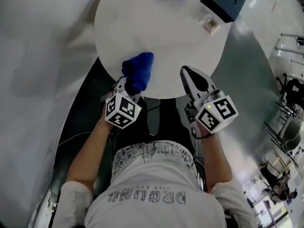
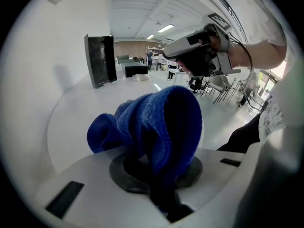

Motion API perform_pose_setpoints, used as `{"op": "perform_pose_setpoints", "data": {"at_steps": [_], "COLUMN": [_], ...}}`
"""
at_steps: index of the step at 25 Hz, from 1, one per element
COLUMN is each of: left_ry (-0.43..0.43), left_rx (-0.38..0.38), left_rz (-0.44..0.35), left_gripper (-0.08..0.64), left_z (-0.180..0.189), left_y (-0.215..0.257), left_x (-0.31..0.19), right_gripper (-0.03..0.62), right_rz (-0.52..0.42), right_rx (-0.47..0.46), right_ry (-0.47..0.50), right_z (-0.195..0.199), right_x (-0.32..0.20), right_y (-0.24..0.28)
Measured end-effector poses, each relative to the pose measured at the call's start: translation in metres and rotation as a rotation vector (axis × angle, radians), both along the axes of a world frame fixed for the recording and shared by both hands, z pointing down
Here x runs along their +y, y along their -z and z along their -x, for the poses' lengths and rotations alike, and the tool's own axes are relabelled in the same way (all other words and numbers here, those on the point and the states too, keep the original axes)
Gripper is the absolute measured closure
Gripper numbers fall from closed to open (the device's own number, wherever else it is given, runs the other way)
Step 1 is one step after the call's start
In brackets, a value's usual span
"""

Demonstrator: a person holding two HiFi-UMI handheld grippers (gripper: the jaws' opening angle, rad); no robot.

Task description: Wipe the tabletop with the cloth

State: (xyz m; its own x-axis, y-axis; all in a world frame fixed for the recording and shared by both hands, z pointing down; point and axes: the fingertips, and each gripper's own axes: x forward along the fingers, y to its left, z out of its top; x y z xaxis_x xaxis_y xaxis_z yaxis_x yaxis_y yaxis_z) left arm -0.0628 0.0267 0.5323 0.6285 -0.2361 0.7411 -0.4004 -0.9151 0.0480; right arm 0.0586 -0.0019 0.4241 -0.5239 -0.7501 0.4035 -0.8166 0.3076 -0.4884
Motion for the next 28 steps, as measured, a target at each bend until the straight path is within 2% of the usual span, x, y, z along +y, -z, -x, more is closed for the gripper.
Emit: {"op": "perform_pose_setpoints", "data": {"at_steps": [8, 19, 28], "left_ry": [-0.171, -0.395, -0.493], "left_rx": [0.012, 0.035, 0.036], "left_rz": [0.049, 0.084, 0.108], "left_gripper": [0.491, 0.491, 0.491], "left_z": [-0.057, -0.144, -0.191], "left_y": [-0.001, -0.006, 0.002], "left_x": [0.024, 0.069, 0.099], "right_gripper": [0.584, 0.584, 0.584], "right_rz": [-0.003, 0.002, -0.006], "right_rx": [-0.004, -0.009, -0.008], "right_ry": [-0.191, -0.376, -0.479], "right_z": [-0.067, -0.138, -0.180], "right_x": [0.035, 0.082, 0.118], "right_y": [-0.002, -0.013, -0.001]}}
